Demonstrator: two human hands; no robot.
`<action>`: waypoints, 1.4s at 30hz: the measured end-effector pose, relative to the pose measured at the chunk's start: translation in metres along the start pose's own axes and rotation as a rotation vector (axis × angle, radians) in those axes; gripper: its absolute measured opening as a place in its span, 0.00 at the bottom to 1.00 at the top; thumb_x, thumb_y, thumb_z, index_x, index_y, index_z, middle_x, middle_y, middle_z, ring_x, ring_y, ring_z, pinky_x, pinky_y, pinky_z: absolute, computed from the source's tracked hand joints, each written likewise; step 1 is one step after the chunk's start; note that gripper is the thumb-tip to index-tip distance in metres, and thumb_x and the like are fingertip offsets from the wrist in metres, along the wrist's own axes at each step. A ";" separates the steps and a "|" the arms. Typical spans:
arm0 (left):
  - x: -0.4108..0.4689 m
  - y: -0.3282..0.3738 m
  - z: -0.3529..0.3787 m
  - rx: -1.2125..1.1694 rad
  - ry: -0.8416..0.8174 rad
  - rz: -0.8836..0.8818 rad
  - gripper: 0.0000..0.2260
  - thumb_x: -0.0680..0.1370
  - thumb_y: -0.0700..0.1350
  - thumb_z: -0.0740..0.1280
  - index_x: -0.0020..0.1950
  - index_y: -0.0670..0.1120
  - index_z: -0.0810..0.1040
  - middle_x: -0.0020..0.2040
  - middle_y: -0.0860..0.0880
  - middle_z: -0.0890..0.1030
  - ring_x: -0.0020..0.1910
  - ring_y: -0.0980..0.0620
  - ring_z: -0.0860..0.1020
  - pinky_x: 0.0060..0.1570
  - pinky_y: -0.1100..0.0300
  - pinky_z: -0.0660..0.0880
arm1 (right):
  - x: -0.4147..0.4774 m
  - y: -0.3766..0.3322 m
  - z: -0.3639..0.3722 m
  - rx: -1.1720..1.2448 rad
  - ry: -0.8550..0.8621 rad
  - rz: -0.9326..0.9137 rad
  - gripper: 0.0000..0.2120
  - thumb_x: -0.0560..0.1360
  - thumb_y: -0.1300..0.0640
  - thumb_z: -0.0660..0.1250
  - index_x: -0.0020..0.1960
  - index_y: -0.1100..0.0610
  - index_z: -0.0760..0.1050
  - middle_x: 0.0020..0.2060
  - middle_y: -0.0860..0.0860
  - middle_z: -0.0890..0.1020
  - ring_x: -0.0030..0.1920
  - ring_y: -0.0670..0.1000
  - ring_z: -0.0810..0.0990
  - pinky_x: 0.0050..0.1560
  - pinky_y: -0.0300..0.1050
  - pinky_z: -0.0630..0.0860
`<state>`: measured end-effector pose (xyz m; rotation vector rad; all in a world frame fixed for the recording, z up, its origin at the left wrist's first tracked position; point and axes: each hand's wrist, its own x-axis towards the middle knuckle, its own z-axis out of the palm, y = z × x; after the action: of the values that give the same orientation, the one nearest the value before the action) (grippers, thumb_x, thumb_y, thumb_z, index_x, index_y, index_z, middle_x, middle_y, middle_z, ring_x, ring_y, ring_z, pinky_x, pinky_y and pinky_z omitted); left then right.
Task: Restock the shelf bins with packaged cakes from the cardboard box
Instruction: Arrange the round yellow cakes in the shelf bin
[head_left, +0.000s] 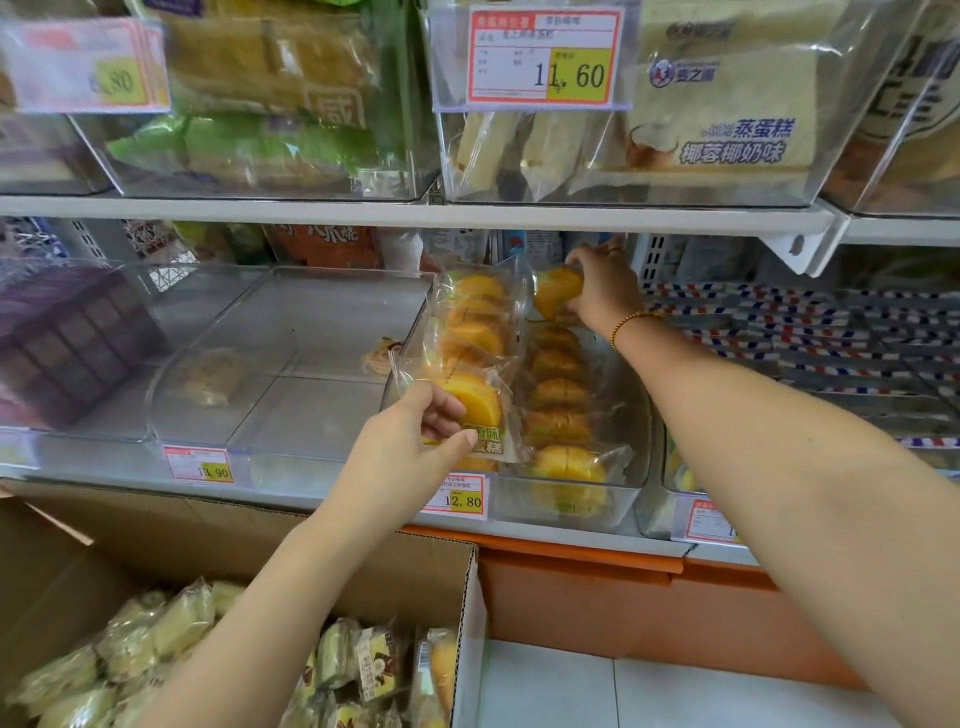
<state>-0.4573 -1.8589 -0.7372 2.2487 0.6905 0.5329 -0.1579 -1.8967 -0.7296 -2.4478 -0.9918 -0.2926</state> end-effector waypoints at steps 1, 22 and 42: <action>-0.001 0.000 -0.001 0.002 -0.001 0.000 0.06 0.76 0.47 0.70 0.51 0.51 0.75 0.43 0.56 0.79 0.43 0.62 0.76 0.37 0.76 0.70 | 0.000 -0.003 0.001 0.017 -0.009 -0.019 0.25 0.70 0.61 0.75 0.64 0.56 0.70 0.66 0.58 0.67 0.61 0.59 0.73 0.58 0.47 0.71; -0.022 -0.016 -0.007 0.111 0.235 -0.032 0.17 0.74 0.48 0.72 0.60 0.52 0.72 0.56 0.53 0.72 0.56 0.56 0.70 0.53 0.64 0.67 | -0.115 -0.063 -0.068 0.364 -0.127 -0.138 0.19 0.75 0.37 0.60 0.49 0.53 0.73 0.39 0.47 0.78 0.38 0.47 0.79 0.36 0.38 0.74; 0.002 -0.003 0.006 0.529 0.100 0.085 0.24 0.75 0.53 0.70 0.69 0.54 0.69 0.71 0.48 0.61 0.70 0.49 0.62 0.60 0.54 0.73 | -0.168 -0.074 -0.010 0.205 -0.452 -0.033 0.10 0.70 0.51 0.75 0.35 0.55 0.78 0.37 0.49 0.79 0.38 0.46 0.77 0.37 0.37 0.70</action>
<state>-0.4531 -1.8589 -0.7427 2.7678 0.8681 0.5543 -0.3304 -1.9560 -0.7563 -2.3549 -1.1771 0.3533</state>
